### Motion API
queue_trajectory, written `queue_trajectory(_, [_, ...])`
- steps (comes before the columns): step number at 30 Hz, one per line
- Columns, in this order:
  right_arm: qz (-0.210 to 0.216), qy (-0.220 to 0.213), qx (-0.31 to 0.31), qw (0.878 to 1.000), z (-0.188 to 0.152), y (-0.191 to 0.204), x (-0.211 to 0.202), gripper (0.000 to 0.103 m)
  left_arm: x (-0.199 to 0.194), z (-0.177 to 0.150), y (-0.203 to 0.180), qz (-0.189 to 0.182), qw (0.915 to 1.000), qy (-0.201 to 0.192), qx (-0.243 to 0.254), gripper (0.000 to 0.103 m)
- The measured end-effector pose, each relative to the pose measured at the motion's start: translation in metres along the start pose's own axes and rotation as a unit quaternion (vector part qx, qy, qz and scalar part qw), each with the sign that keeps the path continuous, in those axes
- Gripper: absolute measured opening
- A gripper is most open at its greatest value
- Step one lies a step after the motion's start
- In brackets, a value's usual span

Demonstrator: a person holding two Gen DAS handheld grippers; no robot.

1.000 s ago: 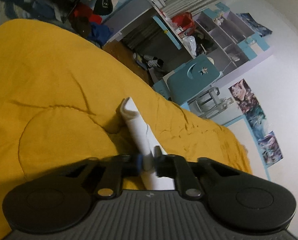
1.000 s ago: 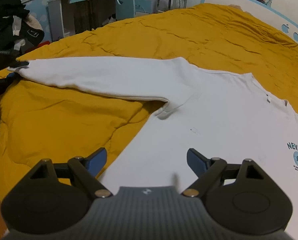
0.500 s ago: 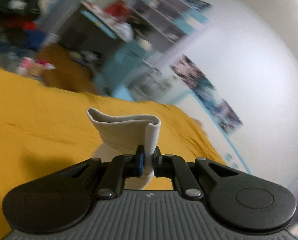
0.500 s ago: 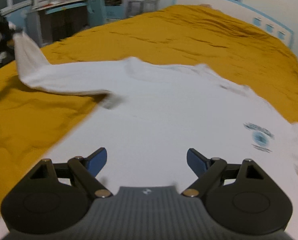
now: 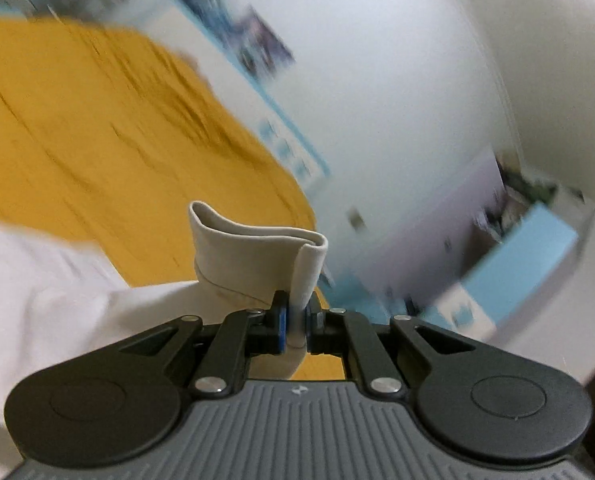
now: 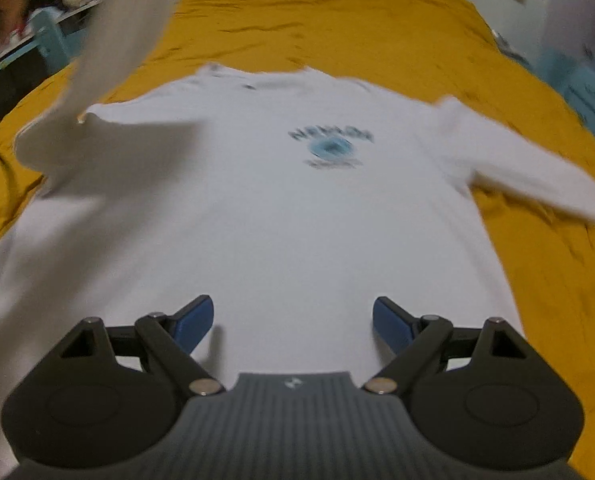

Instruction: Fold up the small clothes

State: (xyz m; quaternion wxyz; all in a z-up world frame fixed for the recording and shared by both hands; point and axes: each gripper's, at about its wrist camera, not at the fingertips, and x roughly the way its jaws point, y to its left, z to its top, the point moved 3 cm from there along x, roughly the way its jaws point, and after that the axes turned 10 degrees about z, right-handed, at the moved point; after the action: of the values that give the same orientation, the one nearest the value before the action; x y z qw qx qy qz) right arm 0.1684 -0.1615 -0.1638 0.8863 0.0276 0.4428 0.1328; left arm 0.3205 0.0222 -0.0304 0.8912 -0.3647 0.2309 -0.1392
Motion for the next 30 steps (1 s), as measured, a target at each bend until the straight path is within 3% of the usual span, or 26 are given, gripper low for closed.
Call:
queue_trajectory(2, [0.007,0.009,0.000,1.000,-0.004,-0.015,-0.002,0.083,0.041,-0.037,-0.008,-0.012,0.9985,0.052,0.006,0.015])
queue_trajectory(3, [0.004,0.011,-0.002,1.000,-0.007,-0.021,-0.004,0.083,0.061,-0.056,-0.010,-0.004,0.9964,0.084,0.013,0.020])
queue_trajectory(5, [-0.005,0.010,-0.002,1.000,-0.010,-0.033,-0.008,0.083,0.089,-0.082,-0.014,0.039,0.9891,0.133,0.049,0.041])
queue_trajectory(6, [-0.008,0.008,0.000,1.000,-0.011,-0.038,-0.011,0.083,0.095,-0.090,-0.015,0.048,0.9863,0.145,0.061,0.041])
queue_trajectory(9, [-0.012,-0.003,0.014,1.000,-0.007,-0.052,-0.018,0.083,0.085,-0.094,-0.010,0.021,0.9857,0.155,0.062,0.045])
queue_trajectory(12, [0.001,-0.047,0.033,0.998,0.007,-0.069,-0.028,0.083,0.053,-0.079,0.008,0.029,0.9866,0.142,0.076,0.066])
queue_trajectory(15, [0.006,-0.098,0.049,0.994,0.036,-0.094,-0.028,0.082,0.017,-0.051,0.040,0.079,0.9870,0.108,0.089,0.066])
queue_trajectory(17, [0.012,-0.134,0.067,0.989,0.055,-0.112,-0.024,0.082,-0.002,-0.039,0.069,0.130,0.9820,0.093,0.101,0.066])
queue_trajectory(19, [0.037,-0.143,0.103,0.984,0.083,-0.135,-0.002,0.066,-0.017,-0.036,0.100,0.179,0.9754,0.093,0.090,0.066])
queue_trajectory(20, [0.053,-0.139,0.126,0.981,0.093,-0.147,0.012,0.045,-0.022,-0.035,0.116,0.191,0.9741,0.092,0.078,0.066])
queue_trajectory(21, [0.077,-0.130,0.157,0.976,0.102,-0.155,0.026,0.036,-0.026,-0.038,0.129,0.200,0.9731,0.092,0.066,0.066])
queue_trajectory(25, [0.142,-0.092,0.255,0.952,0.111,-0.164,0.069,0.036,-0.020,-0.042,0.159,0.225,0.9684,0.104,0.034,0.066])
queue_trajectory(30, [0.121,-0.078,0.358,0.923,0.111,-0.171,0.102,0.045,0.001,-0.048,0.159,0.228,0.9658,0.117,0.039,0.066])
